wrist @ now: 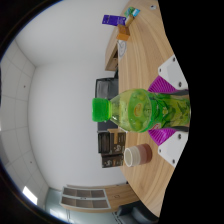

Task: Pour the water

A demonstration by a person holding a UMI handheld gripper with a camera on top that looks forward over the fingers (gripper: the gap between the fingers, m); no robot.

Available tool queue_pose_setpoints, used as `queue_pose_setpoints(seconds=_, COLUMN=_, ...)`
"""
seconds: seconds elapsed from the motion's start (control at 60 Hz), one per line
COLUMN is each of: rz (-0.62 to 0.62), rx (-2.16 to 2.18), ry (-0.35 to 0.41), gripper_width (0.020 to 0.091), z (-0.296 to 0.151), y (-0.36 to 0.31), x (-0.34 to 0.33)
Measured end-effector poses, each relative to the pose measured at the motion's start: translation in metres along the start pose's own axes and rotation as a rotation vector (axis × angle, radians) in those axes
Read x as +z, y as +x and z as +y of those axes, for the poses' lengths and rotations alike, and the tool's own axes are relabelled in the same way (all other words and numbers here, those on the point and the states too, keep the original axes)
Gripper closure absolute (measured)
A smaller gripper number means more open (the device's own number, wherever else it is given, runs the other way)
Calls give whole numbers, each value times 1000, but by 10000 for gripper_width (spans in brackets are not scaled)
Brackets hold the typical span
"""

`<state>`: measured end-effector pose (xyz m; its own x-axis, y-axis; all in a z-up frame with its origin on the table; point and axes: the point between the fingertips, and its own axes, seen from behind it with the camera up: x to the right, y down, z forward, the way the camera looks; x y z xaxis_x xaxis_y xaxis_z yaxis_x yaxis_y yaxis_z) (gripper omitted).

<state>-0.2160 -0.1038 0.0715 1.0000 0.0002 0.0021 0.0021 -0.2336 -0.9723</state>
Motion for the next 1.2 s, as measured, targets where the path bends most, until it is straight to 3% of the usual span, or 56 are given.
queue_pose_setpoints(seconds=0.2, rz=41, rx=-61, ry=-15, gripper_width=715, z=0, y=6, x=-1)
queue_pose_setpoints(seconds=0.383, rz=92, rx=-243, ry=-95, gripper_width=715, z=-10, y=1, x=13)
queue_pose_setpoints(seconds=0.55, rz=103, rx=-597, ry=-197, gripper_width=706, z=-34, y=1, x=51)
queue_pose_setpoints(seconds=0.783, rz=54, rx=-1190, ry=-265, gripper_width=708, z=-51, y=-24, x=101)
queue_pose_setpoints(seconds=0.933, rz=78, rx=-1545, ry=-282, gripper_width=707, z=-66, y=-25, x=119)
queue_pose_setpoints(seconds=1.2, rz=165, rx=-1965, ry=-199, gripper_width=708, z=-104, y=-36, x=138)
